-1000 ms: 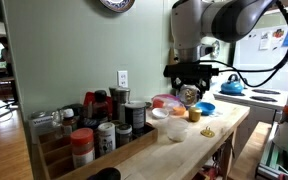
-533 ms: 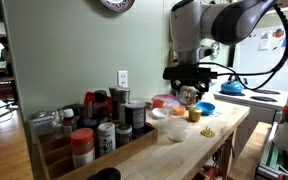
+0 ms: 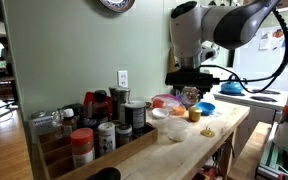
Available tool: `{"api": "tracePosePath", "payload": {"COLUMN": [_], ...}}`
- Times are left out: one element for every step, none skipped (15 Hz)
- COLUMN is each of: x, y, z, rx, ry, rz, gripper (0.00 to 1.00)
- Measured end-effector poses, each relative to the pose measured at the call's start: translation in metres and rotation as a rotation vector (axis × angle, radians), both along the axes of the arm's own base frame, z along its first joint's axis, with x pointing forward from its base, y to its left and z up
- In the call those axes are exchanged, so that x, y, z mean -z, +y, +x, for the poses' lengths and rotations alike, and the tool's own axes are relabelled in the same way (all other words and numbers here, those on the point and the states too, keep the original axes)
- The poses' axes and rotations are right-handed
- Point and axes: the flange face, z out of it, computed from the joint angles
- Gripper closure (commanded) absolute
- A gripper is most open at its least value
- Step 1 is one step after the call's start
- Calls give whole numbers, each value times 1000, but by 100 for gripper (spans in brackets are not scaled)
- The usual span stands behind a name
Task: Pour the contents in the open jar into the clear bowl
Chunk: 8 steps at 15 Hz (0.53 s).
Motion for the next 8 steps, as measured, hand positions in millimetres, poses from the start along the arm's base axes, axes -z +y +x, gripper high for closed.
{"api": "tracePosePath", "payload": {"x": [2, 4, 6, 8, 9, 11, 13, 14], "y": [2, 5, 7, 10, 12, 14, 16, 17], "z": [-1, -3, -3, -4, -3, -2, -1, 0], "rx": [-3, -8, -11, -13, -14, -14, -14, -13], "ry": [-3, -8, -17, -26, -38, -51, -64, -77], "rz": [-10, -21, -31, -37, -45, -54, -66, -80], "gripper": [39, 39, 39, 39, 39, 39, 39, 39]}}
